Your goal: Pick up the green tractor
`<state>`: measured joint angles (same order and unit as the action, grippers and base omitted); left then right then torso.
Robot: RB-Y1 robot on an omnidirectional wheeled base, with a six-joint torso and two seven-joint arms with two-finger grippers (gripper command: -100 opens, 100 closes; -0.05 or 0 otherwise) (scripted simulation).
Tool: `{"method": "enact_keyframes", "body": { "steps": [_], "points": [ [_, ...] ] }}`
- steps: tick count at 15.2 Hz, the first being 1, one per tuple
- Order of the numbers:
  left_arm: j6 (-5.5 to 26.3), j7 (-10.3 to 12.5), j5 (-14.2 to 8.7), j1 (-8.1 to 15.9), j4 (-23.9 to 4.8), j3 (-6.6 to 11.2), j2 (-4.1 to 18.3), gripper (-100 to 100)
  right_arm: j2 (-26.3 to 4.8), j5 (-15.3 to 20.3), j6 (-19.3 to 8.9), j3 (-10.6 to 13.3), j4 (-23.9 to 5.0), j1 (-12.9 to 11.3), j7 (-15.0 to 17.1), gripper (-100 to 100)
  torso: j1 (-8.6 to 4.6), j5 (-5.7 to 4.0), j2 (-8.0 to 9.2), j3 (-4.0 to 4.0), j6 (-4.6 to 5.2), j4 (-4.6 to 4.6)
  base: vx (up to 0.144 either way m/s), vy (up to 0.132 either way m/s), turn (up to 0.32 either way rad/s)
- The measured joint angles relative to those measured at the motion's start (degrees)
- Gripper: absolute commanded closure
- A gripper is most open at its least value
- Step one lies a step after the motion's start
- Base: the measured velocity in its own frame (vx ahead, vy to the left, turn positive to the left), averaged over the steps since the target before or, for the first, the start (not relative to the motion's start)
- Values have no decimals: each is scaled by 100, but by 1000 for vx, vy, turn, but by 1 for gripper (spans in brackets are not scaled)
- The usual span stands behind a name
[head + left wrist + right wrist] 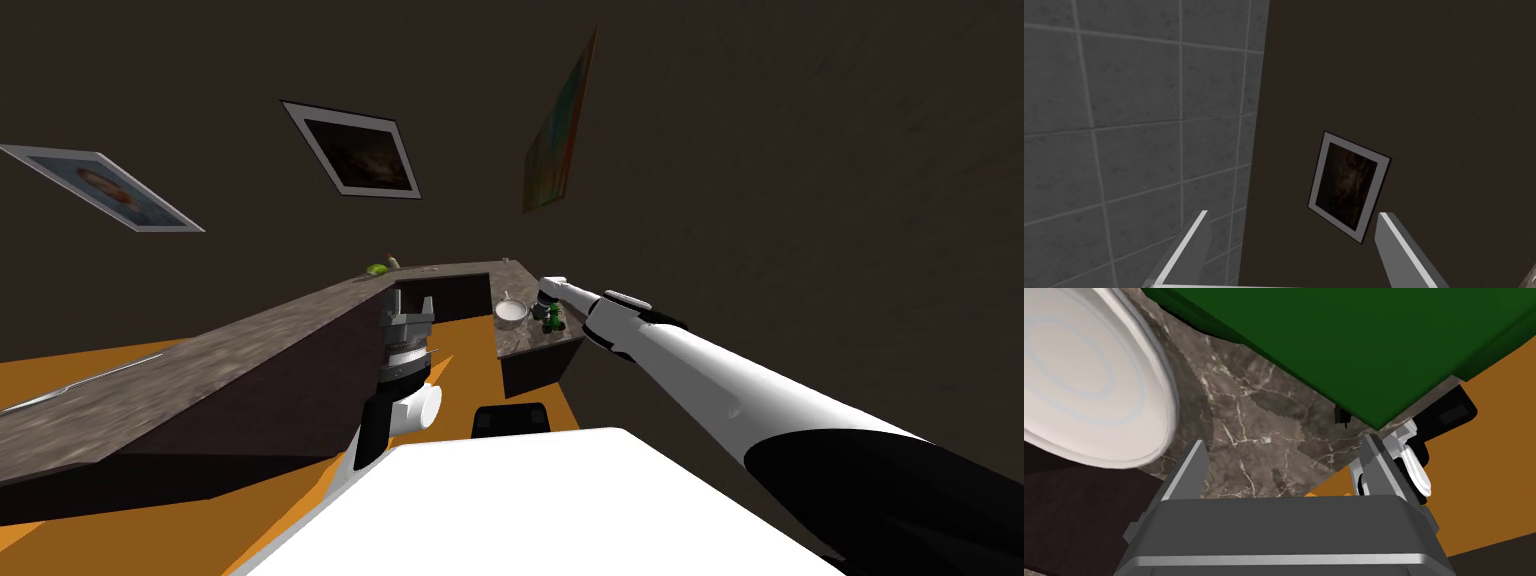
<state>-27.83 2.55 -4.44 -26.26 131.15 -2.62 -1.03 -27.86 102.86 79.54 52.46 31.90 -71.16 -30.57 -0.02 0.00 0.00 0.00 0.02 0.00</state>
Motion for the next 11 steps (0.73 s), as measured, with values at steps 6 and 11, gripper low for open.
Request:
{"method": "enact_keyframes", "body": {
  "steps": [6, 11],
  "points": [
    [0, 0, 0, 0, 0, 0, 0, 0, -59, 440, 298, 232, -388, -480, -81, -100, 2, 0, 1, 0, -1, 0, 1, -1, -4],
    [0, 0, 0, 0, 0, 0, 0, 0, -31, 575, 317, 316, -633, -588, -179, -100, 2, -1, -1, -2, -1, -2, 6, -1, 8]
  ]
}}
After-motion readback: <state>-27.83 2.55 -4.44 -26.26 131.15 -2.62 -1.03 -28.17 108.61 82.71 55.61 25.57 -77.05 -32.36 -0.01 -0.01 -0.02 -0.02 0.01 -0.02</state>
